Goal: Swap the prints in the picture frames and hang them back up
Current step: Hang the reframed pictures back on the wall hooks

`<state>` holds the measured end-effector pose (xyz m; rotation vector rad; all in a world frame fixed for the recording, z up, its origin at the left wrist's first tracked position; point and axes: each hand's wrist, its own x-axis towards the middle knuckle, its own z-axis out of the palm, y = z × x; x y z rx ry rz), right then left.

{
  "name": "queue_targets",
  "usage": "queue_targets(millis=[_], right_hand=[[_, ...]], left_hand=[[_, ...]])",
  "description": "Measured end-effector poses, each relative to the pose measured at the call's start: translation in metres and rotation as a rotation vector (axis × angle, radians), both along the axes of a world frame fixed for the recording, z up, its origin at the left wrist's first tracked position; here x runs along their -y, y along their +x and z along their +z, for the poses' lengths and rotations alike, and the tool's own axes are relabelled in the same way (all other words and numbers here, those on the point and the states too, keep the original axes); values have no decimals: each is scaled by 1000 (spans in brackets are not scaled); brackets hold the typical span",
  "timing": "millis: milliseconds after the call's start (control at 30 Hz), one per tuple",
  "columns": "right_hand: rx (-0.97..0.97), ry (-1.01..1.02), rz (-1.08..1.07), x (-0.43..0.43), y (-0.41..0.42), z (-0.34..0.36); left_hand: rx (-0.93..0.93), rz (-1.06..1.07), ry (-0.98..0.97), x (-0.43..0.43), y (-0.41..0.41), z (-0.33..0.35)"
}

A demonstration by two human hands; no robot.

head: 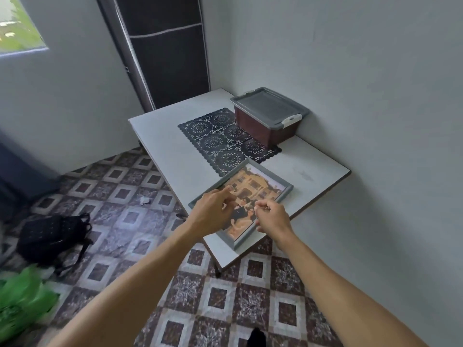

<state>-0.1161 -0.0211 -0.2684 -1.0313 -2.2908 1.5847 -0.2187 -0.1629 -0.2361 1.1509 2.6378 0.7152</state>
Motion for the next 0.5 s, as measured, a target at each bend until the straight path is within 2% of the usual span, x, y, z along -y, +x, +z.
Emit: queue_targets(millis=[233, 367, 500], right_hand=[[147, -20, -101, -21, -44, -30], [254, 11, -138, -26, -55, -45], [289, -46, -252, -23, -66, -59]], left_hand=[[57, -61, -103, -28, -46, -33], [117, -26, -129, -38, -78, -54], [117, 14, -206, -44, -111, -74]])
